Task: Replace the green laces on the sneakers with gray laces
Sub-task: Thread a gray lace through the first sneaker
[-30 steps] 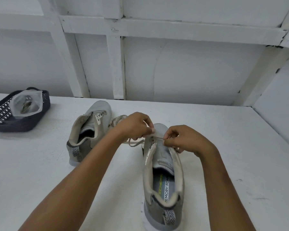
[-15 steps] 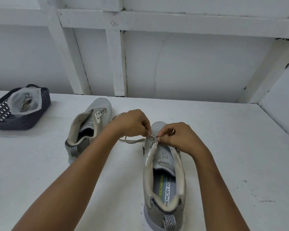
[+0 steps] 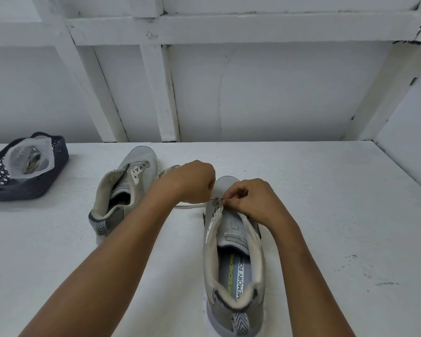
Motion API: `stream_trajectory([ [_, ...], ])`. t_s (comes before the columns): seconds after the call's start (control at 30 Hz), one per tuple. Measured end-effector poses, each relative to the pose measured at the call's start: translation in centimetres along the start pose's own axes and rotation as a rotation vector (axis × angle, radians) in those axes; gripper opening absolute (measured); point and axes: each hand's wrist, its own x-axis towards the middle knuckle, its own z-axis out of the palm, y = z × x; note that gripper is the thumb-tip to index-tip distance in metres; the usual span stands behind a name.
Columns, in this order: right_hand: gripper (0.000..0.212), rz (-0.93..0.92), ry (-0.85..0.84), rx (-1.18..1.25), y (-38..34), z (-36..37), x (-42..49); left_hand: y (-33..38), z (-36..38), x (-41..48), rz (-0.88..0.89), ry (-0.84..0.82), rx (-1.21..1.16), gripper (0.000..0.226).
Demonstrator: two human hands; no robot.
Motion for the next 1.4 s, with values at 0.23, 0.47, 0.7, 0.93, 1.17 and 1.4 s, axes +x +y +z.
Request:
stream_trajectory([
  [0.23, 0.008, 0.009, 0.055, 0.02, 0.4, 0.6, -0.2, 0.4, -0.2, 0.0, 0.021, 0.009, 0.058, 0.018],
  [0.47, 0.011, 0.014, 0.058, -0.003, 0.6, 0.9, 0.0, 0.9, -0.2, -0.5, 0.018, 0.001, 0.069, 0.017],
  [0.7, 0.006, 0.049, 0.114, 0.024, 0.5, 1.7, -0.4, 0.1, -0.3, -0.1, 0.084, 0.014, -0.035, 0.019],
  [0.93, 0.008, 0.082, 0.14, 0.016, -0.2, 1.9, -0.9, -1.3, 0.3, 0.5, 0.154, -0.032, -0.154, 0.013],
  [1.17, 0.01, 0.118, 0.153, -0.055, -0.8, 2.1, -1.1, -1.6, 1.4, 0.5, 0.155, 0.006, -0.255, 0.017],
  [1.4, 0.014, 0.082, 0.117, -0.142, -1.0, 2.0, -1.3, -2.0, 1.9, 0.1, 0.162, 0.031, -0.338, 0.016],
])
